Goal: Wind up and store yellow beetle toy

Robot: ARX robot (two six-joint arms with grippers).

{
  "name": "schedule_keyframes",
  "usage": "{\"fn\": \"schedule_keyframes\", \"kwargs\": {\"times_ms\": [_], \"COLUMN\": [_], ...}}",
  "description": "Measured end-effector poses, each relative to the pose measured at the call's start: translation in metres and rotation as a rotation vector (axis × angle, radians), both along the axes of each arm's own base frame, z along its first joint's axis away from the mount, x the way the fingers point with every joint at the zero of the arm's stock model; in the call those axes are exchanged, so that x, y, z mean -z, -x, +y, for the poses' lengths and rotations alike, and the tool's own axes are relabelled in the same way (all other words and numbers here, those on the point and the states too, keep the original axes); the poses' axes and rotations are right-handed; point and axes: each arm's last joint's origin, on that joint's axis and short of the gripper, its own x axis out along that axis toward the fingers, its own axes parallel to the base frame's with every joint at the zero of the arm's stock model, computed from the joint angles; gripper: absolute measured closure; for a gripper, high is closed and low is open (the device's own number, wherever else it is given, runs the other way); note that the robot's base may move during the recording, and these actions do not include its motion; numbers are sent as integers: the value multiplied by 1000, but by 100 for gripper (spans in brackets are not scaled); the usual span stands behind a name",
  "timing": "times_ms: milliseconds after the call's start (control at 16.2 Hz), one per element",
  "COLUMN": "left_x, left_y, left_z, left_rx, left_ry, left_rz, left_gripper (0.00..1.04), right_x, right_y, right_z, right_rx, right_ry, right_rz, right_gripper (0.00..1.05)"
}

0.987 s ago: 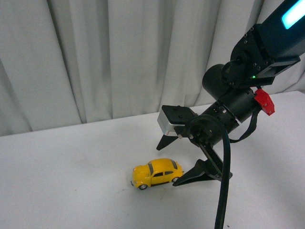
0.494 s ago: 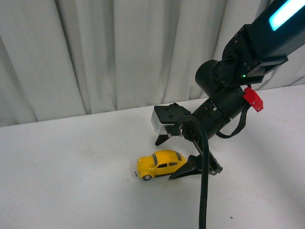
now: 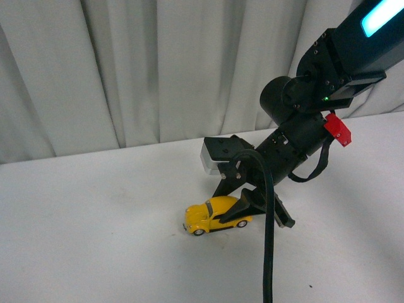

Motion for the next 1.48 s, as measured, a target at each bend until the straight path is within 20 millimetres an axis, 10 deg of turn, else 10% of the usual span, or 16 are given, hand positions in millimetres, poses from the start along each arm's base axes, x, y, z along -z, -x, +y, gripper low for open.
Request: {"fn": "schedule_keyframes", "kwargs": {"times_ms": [679,1481], "left_x": [0,0], "left_y": [0,0], "left_z": [0,0], "left_rx": [0,0], "left_ry": [0,0], "left_rz": [0,0], "left_gripper": [7,7], "right_x": [1,12], "right_y": [-9,-4], "right_z": [49,30], "right_rx": [18,39], "right_ry": [-42,-85], "right_rz": [-3,2], "right_gripper": [67,67]}}
